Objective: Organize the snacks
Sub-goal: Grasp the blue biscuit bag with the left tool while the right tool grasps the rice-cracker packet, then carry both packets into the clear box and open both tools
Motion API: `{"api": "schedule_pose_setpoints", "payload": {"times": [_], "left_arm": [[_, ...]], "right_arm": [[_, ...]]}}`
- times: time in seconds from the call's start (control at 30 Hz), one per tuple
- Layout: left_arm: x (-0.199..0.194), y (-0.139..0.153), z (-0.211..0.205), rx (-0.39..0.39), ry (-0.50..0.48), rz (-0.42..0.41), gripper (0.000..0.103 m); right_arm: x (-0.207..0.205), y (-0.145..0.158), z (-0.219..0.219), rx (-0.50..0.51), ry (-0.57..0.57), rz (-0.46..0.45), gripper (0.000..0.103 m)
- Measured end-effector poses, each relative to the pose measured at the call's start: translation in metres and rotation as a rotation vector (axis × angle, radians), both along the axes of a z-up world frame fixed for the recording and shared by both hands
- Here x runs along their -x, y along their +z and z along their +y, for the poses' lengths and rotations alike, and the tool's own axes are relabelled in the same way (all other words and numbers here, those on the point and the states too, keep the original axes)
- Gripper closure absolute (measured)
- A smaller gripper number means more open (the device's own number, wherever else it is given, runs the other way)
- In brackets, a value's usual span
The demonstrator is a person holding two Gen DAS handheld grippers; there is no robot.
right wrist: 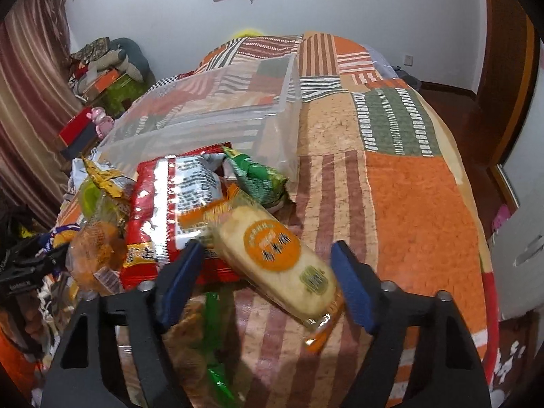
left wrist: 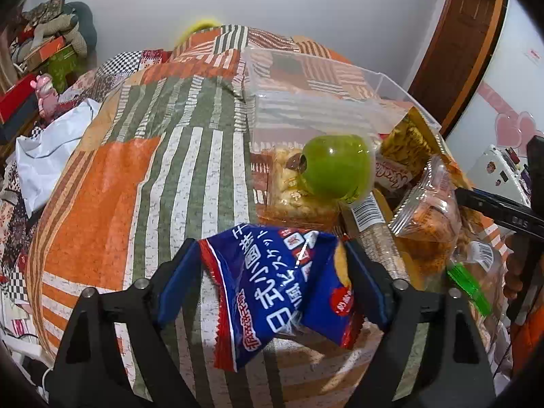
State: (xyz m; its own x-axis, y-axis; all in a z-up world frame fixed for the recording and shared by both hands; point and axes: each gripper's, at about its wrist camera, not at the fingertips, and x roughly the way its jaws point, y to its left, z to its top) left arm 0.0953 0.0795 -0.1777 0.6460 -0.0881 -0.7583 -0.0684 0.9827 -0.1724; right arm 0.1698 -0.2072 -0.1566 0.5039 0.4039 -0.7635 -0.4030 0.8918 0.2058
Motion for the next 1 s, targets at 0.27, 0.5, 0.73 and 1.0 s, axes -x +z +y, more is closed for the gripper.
{"api": "schedule_pose_setpoints", "payload": {"times": [0.27, 0.5, 0.73, 1.0], "left_arm": [[0.004, 0.009, -0.009, -0.029, -0.027, -0.014, 0.041], [0.009, 0.024, -0.003, -0.004, -0.012, -0.036, 0.067], [0.011, 0.035, 0.007, 0.003, 0.017, -0.057, 0.081], [0.007, 0.05, 0.006, -0.01, 0.0, -0.086, 0.086]], "right_arm": [[-0.006, -0.009, -0.011, 0.014, -0.001, 0.036, 0.063], [0.006, 0.004, -0.012, -0.015, 0.015, 0.001, 0.07], [0.019, 0.036, -0.015, -0.084, 0.017, -0.073, 0.07], [0.017, 0.06, -0.008, -0.13, 0.031, -0.141, 0.07]]}}
